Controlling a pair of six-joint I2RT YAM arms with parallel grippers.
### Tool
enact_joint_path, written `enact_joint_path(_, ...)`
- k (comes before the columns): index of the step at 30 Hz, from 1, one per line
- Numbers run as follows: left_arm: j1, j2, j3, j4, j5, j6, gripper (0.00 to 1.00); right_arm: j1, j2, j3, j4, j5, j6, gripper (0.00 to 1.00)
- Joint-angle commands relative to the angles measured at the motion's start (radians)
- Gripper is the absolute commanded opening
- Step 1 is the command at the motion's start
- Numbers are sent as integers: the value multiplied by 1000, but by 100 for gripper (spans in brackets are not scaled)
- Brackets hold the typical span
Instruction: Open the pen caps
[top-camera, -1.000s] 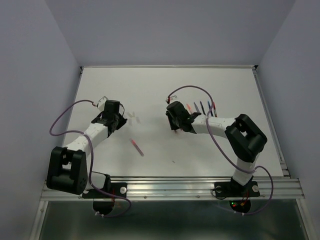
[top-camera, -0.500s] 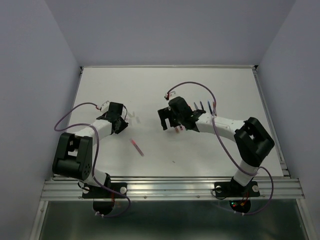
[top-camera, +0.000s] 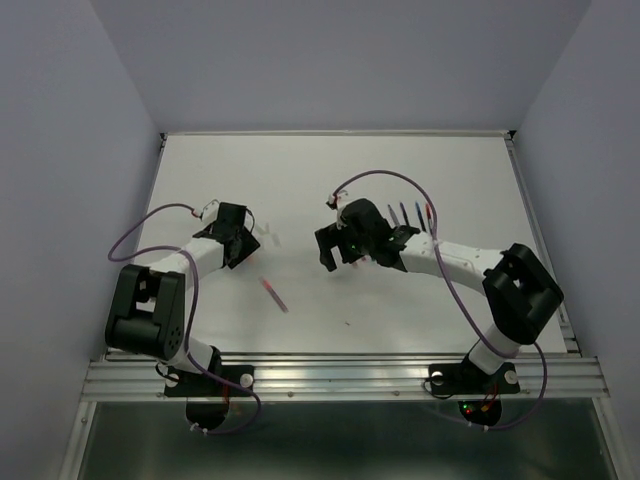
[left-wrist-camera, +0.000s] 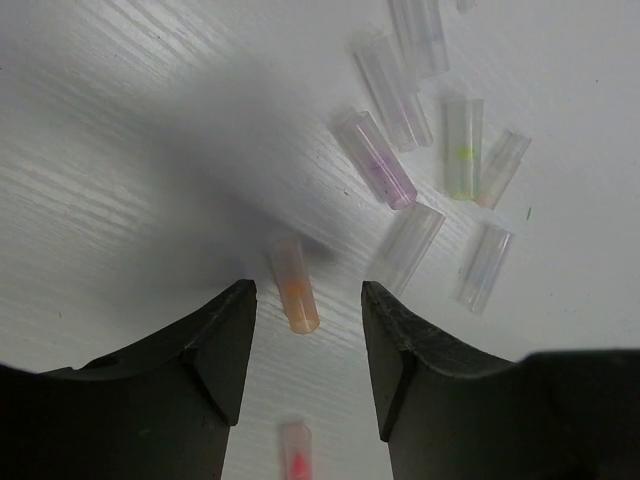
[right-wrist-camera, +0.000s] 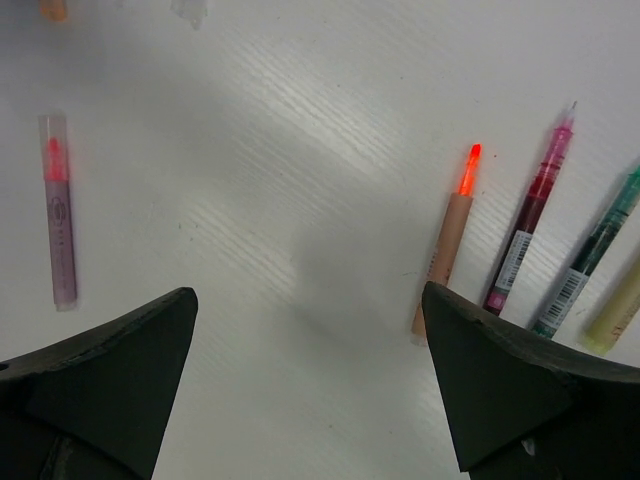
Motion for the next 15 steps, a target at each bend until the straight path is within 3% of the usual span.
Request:
enact_joint_path(1, 5, -84, 39, -25, -15, 14, 59, 69, -46, -3, 40, -20, -60, 100)
enact_joint_path(4, 5, -153, 74, -68, -35, 27, 73, 107, -35, 3, 46, -33, -64, 100)
enact_joint_path(5, 5, -196, 82, -72, -39, 28, 80, 148, -27, 8, 50, -25, -69, 100)
enact_joint_path(6, 5, -219, 88, -79, -42, 33, 96, 176, -4, 25, 49, -13, -72, 100)
enact_joint_path(7, 5, -240, 97, -88, -47, 34, 99, 204, 11, 36, 50, 50, -72, 100)
enact_joint_path(15, 6, -388, 136, -145, -122, 33, 99, 354, 195, 180, 50, 150, -40, 100)
